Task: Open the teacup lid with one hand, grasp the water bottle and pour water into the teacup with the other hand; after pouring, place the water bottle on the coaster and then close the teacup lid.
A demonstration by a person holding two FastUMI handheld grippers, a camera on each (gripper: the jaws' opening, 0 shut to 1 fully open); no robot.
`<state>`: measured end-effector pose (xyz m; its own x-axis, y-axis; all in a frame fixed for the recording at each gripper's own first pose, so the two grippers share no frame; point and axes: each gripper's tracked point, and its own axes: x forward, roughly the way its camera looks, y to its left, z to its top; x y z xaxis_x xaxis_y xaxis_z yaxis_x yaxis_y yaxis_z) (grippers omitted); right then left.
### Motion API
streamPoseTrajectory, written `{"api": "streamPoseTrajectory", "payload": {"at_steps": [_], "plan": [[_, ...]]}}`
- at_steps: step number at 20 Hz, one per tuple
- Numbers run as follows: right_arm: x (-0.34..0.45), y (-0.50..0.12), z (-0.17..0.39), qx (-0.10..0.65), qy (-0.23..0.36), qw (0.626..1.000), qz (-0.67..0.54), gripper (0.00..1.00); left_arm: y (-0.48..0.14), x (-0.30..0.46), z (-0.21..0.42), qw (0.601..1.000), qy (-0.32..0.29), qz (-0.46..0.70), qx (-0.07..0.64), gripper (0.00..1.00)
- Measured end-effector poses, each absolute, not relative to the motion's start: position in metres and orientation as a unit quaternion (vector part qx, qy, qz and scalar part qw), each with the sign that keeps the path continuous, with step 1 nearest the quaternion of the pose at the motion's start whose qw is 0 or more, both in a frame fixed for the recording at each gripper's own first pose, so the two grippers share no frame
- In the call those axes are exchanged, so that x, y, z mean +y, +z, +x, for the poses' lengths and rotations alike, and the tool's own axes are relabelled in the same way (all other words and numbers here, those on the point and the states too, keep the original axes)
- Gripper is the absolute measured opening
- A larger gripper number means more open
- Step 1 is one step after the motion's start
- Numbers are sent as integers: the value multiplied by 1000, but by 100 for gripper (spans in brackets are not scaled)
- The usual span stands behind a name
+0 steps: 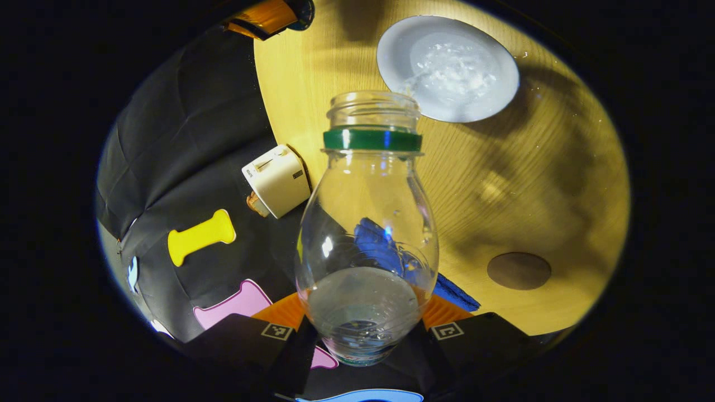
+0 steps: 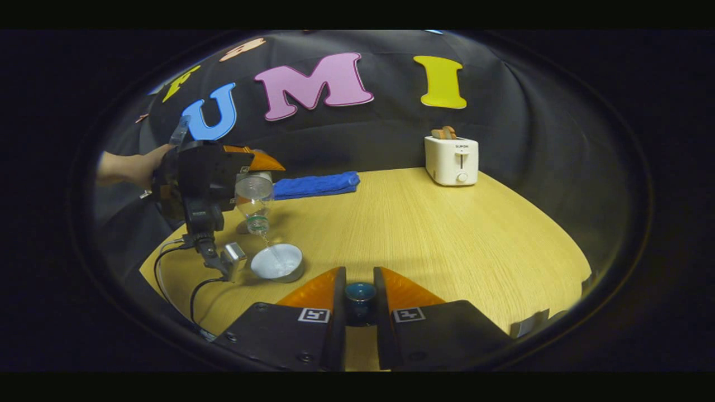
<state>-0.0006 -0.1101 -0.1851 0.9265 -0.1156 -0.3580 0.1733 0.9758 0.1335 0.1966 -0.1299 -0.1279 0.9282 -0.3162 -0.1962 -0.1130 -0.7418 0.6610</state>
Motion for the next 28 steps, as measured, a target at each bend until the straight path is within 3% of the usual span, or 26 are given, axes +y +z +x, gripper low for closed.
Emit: {"api": "streamPoseTrajectory", "payload": {"at_steps": [3, 13, 14, 15, 22, 26, 28], "plan": [[-110, -187, -1, 180, -72, 978, 81, 27, -132, -133, 196, 332, -149, 923, -122, 74], [-113, -185, 0, 178, -75, 977, 86, 26, -161, -130, 180, 324, -152, 924, -134, 75], [-114, -183, 0, 174, -76, 978, 88, 22, -162, -130, 179, 322, -152, 924, -136, 74], [-114, -182, 2, 172, -76, 978, 87, 26, -164, -130, 177, 322, -153, 924, -138, 75], [-117, -181, 3, 171, -75, 979, 83, 26, -164, -130, 187, 320, -156, 926, -129, 75], [-115, -177, 2, 174, -71, 979, 81, 26, -158, -125, 183, 348, -158, 915, -126, 75], [-114, -169, 5, 173, -68, 979, 80, 26, -152, -118, 181, 384, -165, 901, -118, 75]]}}
